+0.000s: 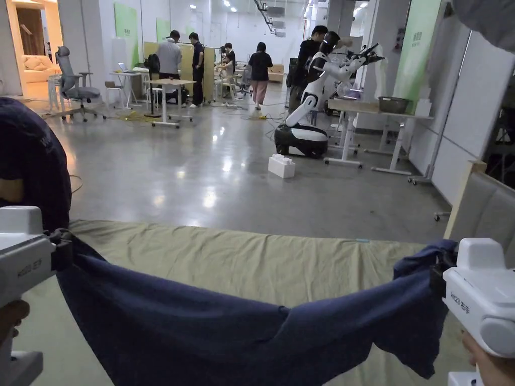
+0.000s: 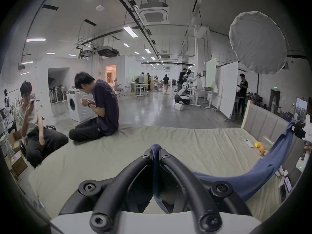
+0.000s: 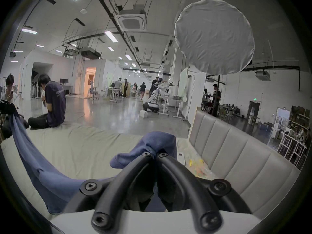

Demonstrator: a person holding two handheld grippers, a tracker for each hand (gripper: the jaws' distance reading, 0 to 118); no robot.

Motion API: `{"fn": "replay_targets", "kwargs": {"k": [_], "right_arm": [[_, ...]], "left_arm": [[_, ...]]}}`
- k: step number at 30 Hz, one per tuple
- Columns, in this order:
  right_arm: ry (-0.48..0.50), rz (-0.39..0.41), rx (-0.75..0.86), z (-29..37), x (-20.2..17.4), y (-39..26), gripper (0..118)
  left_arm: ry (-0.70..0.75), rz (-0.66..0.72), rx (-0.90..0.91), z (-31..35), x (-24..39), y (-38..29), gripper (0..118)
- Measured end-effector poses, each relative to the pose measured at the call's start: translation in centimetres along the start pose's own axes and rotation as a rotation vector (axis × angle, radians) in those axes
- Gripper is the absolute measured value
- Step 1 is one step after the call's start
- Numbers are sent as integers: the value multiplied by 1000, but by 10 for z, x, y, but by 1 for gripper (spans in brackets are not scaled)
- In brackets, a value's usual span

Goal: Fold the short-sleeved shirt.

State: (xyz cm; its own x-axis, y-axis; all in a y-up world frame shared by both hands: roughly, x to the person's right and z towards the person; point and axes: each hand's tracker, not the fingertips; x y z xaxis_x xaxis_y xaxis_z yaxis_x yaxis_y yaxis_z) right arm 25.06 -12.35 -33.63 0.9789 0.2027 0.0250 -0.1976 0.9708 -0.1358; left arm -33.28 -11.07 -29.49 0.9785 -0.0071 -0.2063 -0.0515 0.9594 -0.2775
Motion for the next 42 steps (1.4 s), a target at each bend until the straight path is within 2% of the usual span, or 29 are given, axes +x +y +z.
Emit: {"fn": "replay_targets", "kwargs": {"k": [7,15,28,34,38,42], "right_arm": [[-14,-16,74,-7,5,35,2],[-36,2,137,-25,-6,87,2],[-85,15,133,-80,-13,134,2],[-88,-13,96,-96,-11,110,2],[-67,-2,36,-93,-13,66,2],[-51,-5,-10,-57,-20,14,2]], "left_arm": [[55,-2,20,-16,-16,27,5],[104,-32,28,-36,-11,54,5],[87,-66,51,-80,4,104,5],[77,-49,32,-88,6,89,5],[65,-56,-21,-83,2,42,5],[30,-4,-88,-68,-4,-21,5]]}}
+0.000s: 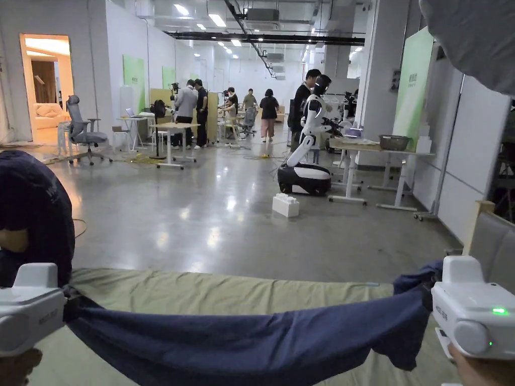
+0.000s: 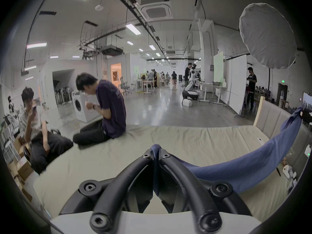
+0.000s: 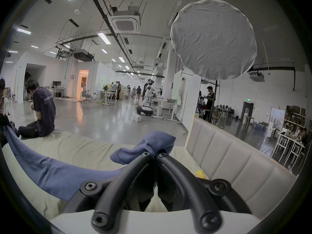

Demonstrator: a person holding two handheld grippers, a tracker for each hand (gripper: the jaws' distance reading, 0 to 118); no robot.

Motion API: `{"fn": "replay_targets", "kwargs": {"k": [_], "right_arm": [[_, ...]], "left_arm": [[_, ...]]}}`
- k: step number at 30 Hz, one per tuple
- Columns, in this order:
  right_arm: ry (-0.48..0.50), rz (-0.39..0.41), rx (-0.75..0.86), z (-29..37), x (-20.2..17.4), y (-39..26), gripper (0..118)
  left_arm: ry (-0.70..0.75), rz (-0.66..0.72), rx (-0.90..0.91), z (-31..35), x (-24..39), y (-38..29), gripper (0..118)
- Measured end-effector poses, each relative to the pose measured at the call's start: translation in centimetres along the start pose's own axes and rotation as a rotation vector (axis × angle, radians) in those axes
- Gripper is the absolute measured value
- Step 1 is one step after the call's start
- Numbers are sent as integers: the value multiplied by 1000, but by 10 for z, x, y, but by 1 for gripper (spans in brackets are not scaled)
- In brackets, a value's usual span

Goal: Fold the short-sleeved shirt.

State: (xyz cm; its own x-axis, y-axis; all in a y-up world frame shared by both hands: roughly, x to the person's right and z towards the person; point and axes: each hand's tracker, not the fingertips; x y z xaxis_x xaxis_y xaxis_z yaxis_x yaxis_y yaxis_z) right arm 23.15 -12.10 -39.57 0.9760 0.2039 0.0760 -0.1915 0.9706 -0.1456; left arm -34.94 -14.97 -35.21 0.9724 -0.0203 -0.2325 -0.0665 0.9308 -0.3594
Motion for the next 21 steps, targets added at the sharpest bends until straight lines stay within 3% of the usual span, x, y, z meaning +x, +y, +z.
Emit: {"fn": "replay_targets", "kwargs": {"k": [5,12,16,21], "right_arm": [[20,63,-103,45,2,-84,2],[20,16,-266,124,10,-190,2],[13,-8,-354,148,11,-233,2],[16,32,-441,160,3,-253,2]], "left_arm": [[-32,-35,-130,14,-11,-97,5],[-29,5,-323,49,-31,-202,5],[-8,30,-425,57,-42,-241,5],[0,10,-491,55,-42,-257,5]]}}
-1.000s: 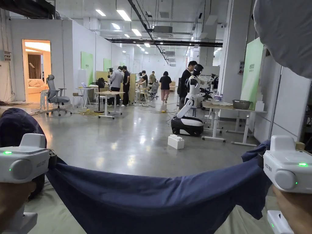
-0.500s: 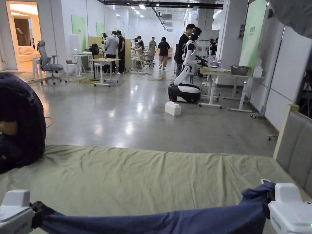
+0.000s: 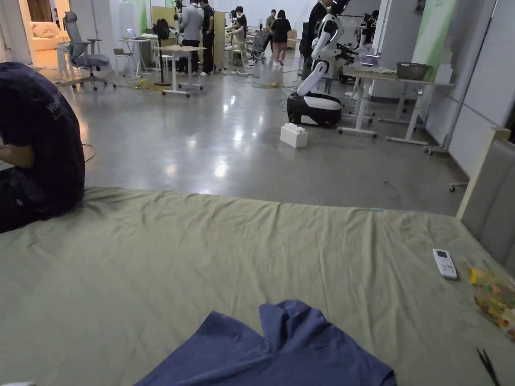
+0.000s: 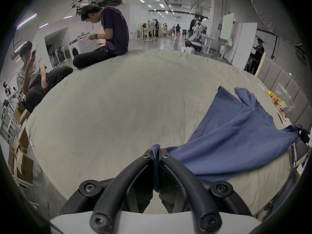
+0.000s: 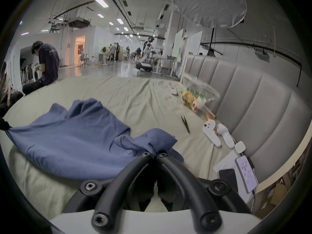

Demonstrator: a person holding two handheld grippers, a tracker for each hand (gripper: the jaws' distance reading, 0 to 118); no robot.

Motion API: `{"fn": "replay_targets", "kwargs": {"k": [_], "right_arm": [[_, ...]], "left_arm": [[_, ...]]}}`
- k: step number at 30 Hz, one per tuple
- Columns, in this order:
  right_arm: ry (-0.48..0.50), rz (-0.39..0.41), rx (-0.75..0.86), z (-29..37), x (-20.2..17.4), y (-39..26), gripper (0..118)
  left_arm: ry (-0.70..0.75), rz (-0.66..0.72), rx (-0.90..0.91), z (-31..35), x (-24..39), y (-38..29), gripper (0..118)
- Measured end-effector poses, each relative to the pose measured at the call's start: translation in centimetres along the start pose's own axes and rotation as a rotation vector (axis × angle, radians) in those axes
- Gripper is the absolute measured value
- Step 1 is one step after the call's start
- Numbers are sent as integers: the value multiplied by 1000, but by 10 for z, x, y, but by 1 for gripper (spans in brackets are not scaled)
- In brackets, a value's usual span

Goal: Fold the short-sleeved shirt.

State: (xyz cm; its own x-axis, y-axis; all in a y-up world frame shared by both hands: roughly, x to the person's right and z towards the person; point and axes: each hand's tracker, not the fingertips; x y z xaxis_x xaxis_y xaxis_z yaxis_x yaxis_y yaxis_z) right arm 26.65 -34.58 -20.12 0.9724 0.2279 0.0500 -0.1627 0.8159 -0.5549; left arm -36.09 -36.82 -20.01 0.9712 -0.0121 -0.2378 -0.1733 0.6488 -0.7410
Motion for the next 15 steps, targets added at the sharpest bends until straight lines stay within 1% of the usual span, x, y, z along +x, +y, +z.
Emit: {"fn": "replay_targets", "kwargs": {"k": [3,4,5,6,7,8,9,10,11,13,14,15], "right_arm": [[-3,9,-11,5,-3,-8,3],[-3,28,-10,7,-8,-8,4],[-12,43,-3,10,-11,-7,11],[-18,55,13,-1,-6,-8,22],[-13,60,19,0,-8,-5,37],[-8,60,29,3,-12,-1,50],[-3,63,50,6,-16,4,60],[-5,71,74,20,-28,8,66],[-3,85,103,24,-34,14,69],[21,106,184,32,-49,31,72],[36,113,208,25,-55,34,78],[49,102,220,26,-63,41,82]], "left_arm": [[12,-31,-12,-1,1,-2,5],[22,-51,-9,1,6,-4,6],[39,-71,-9,2,8,-4,9],[72,-99,-12,3,8,-4,14],[98,-113,-8,4,9,-3,20],[113,-116,7,14,17,-3,31],[125,-107,21,19,19,-2,40],[132,-93,35,24,20,0,51],[135,-75,56,28,21,2,61],[89,-35,114,38,26,9,62],[70,-22,139,43,30,12,62],[50,-10,173,49,36,16,62]]}}
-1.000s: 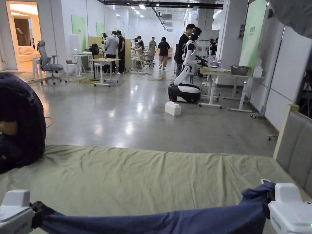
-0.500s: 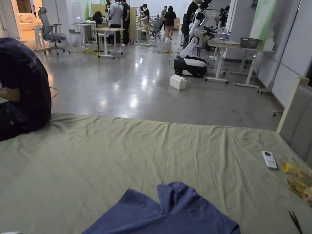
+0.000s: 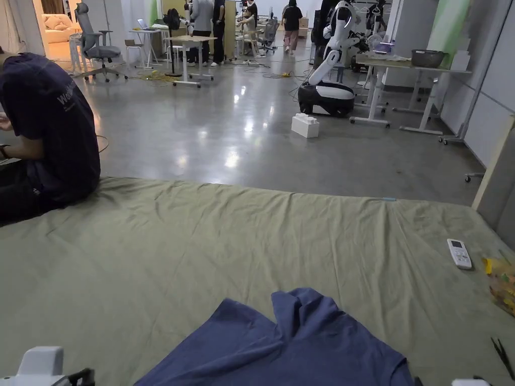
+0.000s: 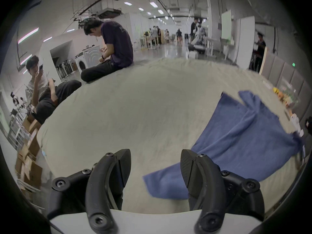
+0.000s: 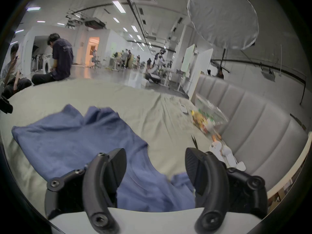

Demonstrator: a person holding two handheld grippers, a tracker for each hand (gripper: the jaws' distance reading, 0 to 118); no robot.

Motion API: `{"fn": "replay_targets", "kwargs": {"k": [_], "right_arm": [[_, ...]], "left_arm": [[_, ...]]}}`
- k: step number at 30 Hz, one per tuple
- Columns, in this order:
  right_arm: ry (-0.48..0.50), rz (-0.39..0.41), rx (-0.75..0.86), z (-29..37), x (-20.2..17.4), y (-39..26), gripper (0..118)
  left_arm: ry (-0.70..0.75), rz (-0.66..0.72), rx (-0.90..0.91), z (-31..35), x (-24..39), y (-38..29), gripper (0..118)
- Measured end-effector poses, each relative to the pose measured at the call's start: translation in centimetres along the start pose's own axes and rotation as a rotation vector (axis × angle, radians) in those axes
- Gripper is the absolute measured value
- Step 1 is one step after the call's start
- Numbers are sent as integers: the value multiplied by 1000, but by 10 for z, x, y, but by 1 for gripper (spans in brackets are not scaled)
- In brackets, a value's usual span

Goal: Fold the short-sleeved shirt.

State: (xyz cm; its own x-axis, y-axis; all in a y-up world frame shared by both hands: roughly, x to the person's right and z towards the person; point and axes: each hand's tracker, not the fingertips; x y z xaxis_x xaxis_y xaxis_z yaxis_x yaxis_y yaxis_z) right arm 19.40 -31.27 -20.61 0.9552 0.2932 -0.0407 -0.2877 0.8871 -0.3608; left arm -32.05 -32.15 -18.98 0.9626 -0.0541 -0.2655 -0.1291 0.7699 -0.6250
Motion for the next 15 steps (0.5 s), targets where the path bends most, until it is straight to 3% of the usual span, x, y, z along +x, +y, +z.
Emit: {"fn": "replay_targets", "kwargs": {"k": [4,7,9,10,11,13,15], "right_arm": [[51,-72,138,4,-28,39,83],[27,-95,241,4,-46,62,81],[34,-152,261,2,-53,71,70],[31,-168,266,2,-57,75,60],[23,-170,291,1,-59,77,46],[-3,-171,318,2,-64,82,29],[-11,-194,339,5,-64,86,23]], "left_arm": [[-56,22,148,17,27,19,62],[-117,44,271,35,53,33,58],[-130,39,356,37,63,42,44],[-115,27,390,37,70,46,37],[-97,8,415,40,77,50,21],[-86,-32,473,44,90,54,16],[-97,-46,509,50,99,58,7]]}}
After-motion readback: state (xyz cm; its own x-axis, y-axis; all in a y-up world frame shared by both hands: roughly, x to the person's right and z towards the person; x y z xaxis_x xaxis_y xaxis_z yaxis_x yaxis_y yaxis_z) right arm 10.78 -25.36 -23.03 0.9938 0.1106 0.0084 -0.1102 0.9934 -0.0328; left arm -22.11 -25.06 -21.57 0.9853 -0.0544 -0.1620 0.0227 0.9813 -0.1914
